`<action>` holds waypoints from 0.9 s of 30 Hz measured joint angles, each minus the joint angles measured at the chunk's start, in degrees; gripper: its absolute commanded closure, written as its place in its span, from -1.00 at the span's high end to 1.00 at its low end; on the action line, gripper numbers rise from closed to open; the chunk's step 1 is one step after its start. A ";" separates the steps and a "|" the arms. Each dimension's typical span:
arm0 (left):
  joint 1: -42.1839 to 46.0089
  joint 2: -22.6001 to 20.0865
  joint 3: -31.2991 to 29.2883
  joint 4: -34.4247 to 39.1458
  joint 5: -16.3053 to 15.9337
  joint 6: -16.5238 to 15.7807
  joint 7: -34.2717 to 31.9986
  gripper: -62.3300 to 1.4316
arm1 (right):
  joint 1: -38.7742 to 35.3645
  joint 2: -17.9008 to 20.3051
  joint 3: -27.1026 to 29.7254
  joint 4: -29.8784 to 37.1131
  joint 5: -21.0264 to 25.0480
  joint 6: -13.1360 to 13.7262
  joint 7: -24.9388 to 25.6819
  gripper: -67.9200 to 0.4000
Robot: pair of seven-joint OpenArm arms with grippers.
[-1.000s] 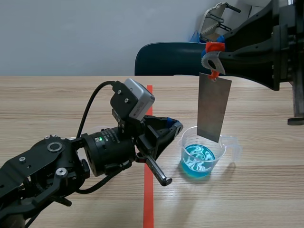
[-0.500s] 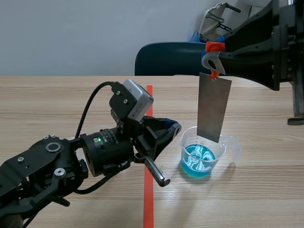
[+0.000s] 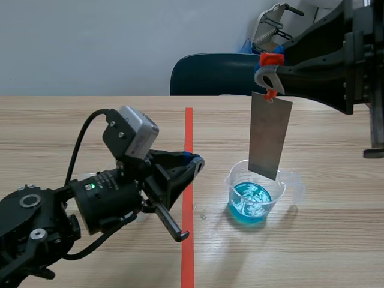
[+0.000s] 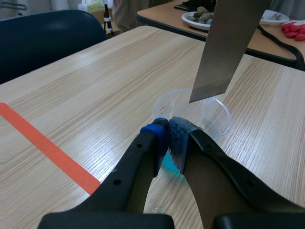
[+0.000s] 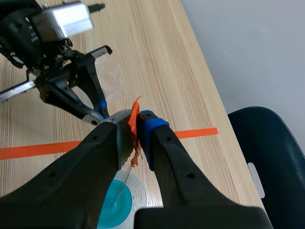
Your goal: Do the redox reaction experiment
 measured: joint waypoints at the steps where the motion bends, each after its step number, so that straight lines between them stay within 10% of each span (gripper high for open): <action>1: 0.70 -0.57 -0.42 1.05 -0.02 0.00 0.02 -0.87 | 0.00 0.00 0.00 0.00 0.00 0.00 0.00 -0.97; 12: 12.74 -5.16 -6.62 10.45 0.20 0.00 -1.95 -0.44 | 0.00 0.00 0.00 0.00 0.00 0.00 0.00 -0.97; 20: 20.06 -6.78 -10.16 14.19 0.26 -0.20 -9.01 0.36 | 0.00 0.00 0.00 0.00 0.00 0.00 0.00 -0.97; 23: 22.12 -7.23 -10.97 15.02 2.36 -0.17 -10.91 1.00 | 0.00 0.00 0.00 0.00 0.00 0.00 0.00 -0.97; 27: 25.14 -7.19 -12.39 15.08 6.29 -0.26 -14.32 1.00 | 0.00 0.00 0.00 0.00 0.00 0.00 0.00 -0.97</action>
